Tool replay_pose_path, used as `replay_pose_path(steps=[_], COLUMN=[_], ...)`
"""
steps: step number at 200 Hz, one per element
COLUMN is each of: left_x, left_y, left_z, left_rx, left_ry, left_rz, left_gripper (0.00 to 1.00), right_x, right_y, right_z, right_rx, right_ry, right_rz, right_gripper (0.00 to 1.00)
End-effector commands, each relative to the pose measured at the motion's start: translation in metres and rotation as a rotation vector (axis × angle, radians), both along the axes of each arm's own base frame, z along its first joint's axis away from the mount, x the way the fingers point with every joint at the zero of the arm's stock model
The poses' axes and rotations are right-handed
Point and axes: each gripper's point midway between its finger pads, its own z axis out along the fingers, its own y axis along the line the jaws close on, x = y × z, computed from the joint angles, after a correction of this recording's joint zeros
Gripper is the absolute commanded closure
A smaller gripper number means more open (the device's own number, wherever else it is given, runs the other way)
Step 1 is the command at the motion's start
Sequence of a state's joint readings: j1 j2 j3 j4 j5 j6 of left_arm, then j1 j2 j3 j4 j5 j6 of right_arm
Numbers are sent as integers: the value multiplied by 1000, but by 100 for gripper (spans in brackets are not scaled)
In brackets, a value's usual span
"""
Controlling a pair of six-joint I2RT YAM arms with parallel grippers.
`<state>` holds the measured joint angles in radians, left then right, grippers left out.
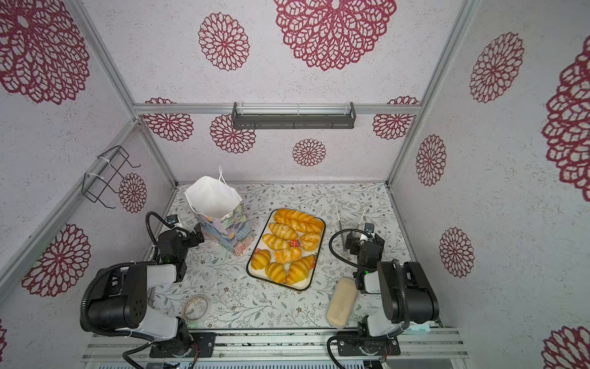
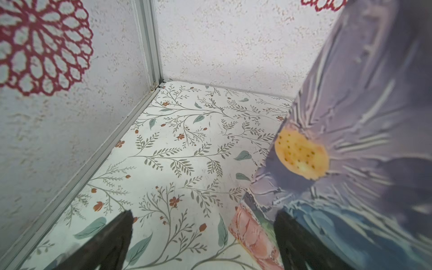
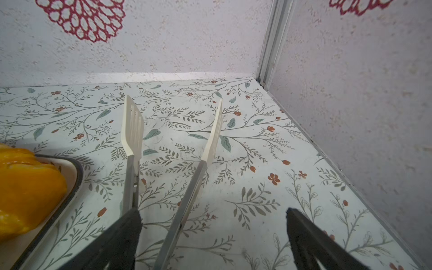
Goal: Pack bread into a paper bag
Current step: Pick up the paper bag from the top-left of the table.
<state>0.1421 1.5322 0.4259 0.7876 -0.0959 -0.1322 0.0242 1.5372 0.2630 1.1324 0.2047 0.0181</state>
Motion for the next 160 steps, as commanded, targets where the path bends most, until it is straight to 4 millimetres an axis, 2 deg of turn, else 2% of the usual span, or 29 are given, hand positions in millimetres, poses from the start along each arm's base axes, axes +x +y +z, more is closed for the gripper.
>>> replay_pose_path(steps=[1, 160], left_x=[5, 6], left_y=[1, 1], left_z=[8, 8], left_rx=[3, -18], left_ry=[-26, -29], left_rz=[2, -7], left_gripper=[3, 3], right_x=[3, 5], right_y=[0, 0], right_z=[12, 12], right_rx=[-2, 1], right_ry=[-47, -44], right_rz=[3, 4], right_gripper=[1, 1])
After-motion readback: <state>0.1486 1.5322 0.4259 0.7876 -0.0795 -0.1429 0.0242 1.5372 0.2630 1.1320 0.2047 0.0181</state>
